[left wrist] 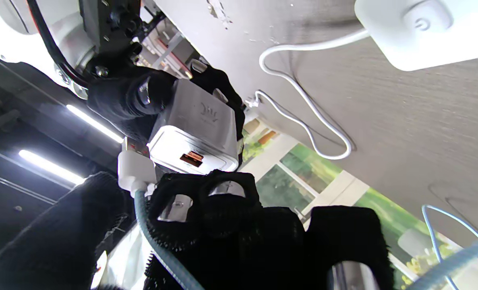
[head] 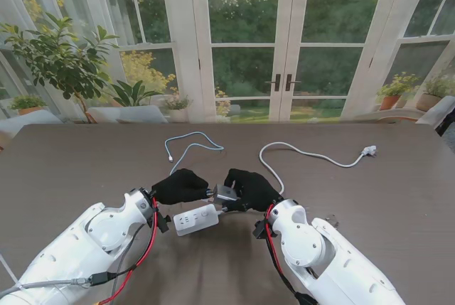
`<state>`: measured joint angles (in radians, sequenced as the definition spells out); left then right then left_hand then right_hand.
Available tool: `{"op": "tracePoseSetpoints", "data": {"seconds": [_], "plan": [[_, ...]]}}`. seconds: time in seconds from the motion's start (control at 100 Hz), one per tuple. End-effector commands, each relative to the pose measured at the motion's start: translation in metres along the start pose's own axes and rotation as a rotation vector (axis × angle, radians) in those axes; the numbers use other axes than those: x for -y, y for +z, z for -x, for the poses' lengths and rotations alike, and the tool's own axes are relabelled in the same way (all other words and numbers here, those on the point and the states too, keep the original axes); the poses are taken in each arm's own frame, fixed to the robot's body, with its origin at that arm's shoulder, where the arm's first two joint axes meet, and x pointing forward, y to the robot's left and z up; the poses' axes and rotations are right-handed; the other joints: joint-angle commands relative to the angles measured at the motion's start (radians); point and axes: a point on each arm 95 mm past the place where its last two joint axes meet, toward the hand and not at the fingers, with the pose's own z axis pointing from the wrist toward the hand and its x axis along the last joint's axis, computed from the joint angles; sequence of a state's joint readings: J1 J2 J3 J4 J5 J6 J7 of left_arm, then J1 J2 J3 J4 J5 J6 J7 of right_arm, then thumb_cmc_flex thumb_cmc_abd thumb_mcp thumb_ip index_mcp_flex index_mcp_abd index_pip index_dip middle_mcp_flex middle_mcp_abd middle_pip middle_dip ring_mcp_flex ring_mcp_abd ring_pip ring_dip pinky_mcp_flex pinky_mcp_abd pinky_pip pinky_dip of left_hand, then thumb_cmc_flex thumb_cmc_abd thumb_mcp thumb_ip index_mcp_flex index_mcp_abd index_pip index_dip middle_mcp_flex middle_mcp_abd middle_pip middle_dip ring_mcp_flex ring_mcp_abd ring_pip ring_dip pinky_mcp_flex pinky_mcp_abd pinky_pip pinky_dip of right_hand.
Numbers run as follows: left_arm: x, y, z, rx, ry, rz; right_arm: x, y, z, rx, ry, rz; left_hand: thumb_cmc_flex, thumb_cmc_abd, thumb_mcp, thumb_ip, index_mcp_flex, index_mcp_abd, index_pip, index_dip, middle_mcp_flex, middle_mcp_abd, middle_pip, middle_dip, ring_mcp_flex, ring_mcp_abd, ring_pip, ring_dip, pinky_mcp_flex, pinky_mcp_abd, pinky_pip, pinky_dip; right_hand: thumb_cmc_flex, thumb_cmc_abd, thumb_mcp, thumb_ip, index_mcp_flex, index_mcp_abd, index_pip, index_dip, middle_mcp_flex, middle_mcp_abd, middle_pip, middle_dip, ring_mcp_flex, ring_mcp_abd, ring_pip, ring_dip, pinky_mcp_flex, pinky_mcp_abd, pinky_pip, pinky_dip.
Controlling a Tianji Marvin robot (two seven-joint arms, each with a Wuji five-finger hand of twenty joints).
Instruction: Set up the charging station
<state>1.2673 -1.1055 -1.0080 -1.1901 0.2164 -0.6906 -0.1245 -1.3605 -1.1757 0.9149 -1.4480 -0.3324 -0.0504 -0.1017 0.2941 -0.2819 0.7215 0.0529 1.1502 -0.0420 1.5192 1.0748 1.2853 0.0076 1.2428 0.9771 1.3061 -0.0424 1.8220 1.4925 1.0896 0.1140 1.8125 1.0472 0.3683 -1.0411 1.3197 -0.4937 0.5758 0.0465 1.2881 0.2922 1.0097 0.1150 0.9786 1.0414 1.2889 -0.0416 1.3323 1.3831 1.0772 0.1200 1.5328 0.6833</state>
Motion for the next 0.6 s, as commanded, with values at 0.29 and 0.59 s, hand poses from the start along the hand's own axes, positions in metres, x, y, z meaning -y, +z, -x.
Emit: {"op": "tracePoseSetpoints", "data": {"seconds": [0.29,0.59], "plan": [[0.0,-0.0014,0.0019,-0.024,-0.007,-0.005,0.0027,0.0004,-0.0009,0.002,0.006,-0.019,-0.098,-0.012,0.404,0.382,0.147,0.146,0.093,-0.019,0.071,0.137,0.186,0.016,-0.081,-0.53,0.171,0.077,0.033,-0.081,0.281,-0.016,0.149,0.128,0.175,0.126,0.043,-0.094,0.275,0.074,0.029,-0.08,0.1,0.007,0.03,-0.001,0.022,-0.578,0.007,0.0,0.047,0.011],[-0.0003,-0.0041,0.0035,-0.033,-0.003,-0.026,0.0031,0.0007,-0.0005,0.004,0.008,-0.022,-0.072,0.017,-0.043,0.101,0.149,0.146,0.171,0.025,0.069,0.116,0.225,0.008,-0.081,-0.53,0.171,0.077,0.034,-0.097,0.281,-0.011,0.148,0.129,0.175,0.126,0.042,-0.093,0.274,0.075,0.027,-0.081,0.1,0.007,0.03,-0.002,0.021,-0.578,0.007,0.0,0.047,0.01]]}}
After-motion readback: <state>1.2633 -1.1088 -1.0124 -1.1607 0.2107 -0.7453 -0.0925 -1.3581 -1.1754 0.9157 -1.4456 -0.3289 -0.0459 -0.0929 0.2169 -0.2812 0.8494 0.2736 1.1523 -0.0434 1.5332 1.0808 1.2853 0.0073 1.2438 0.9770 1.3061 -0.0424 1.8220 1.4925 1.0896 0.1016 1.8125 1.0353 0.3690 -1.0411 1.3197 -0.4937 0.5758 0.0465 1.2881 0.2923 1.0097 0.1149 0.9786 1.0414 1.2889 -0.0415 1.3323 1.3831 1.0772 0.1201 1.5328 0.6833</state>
